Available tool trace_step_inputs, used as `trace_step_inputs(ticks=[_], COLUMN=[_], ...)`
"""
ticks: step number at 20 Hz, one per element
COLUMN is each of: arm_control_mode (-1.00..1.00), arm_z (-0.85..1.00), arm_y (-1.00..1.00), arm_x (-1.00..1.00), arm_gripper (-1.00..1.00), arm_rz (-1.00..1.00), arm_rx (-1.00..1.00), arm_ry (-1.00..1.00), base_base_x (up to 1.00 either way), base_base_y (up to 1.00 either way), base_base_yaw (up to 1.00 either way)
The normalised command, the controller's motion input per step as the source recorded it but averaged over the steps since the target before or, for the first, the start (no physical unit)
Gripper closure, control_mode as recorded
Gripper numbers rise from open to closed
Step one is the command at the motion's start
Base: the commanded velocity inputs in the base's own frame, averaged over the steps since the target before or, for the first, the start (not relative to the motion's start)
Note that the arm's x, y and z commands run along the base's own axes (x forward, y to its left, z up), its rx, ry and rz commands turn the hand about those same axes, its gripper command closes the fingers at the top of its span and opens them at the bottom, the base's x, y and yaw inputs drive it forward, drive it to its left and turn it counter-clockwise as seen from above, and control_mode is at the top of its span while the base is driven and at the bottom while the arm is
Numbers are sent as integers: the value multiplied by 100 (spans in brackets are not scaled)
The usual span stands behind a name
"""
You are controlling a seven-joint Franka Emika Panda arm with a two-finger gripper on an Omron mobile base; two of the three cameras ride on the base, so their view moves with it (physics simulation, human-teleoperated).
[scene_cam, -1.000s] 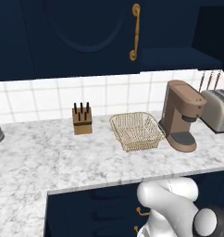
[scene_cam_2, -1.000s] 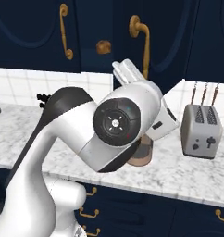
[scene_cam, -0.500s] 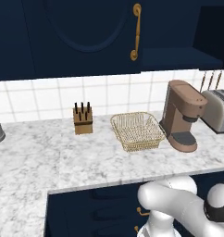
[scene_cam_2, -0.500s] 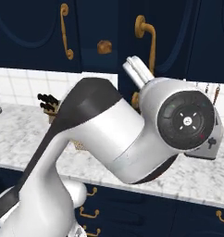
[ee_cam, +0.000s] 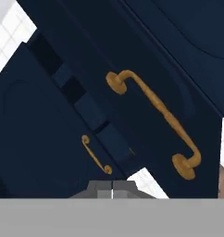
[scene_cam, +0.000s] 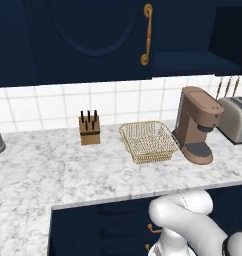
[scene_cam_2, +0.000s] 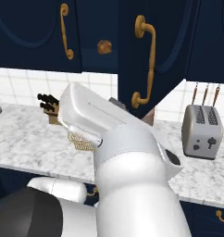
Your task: Open the cabinet, pick up the bread from the cabinet and place it in the basket. Then move the basket to the dining counter.
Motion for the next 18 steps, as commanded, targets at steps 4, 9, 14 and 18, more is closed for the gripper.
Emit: trace_step_inputs(ticks=[4,9,14,18], arm_control_mode=[-100,-100,-100,-100], arm_z=[-53,-4,12,9], arm_y=[100,100,100,100], arm_x=[16,-3,0,0], arm_gripper=[100,100,100,100], arm_rz=[0,-3,-13,-24], arm_rx=[-12,-13,-19,-26], arm_ry=[-51,-57,-42,-24], base_base_x=[0,0,0,0], base_base_y=[0,0,0,0], base_base_yaw=[0,0,0,0])
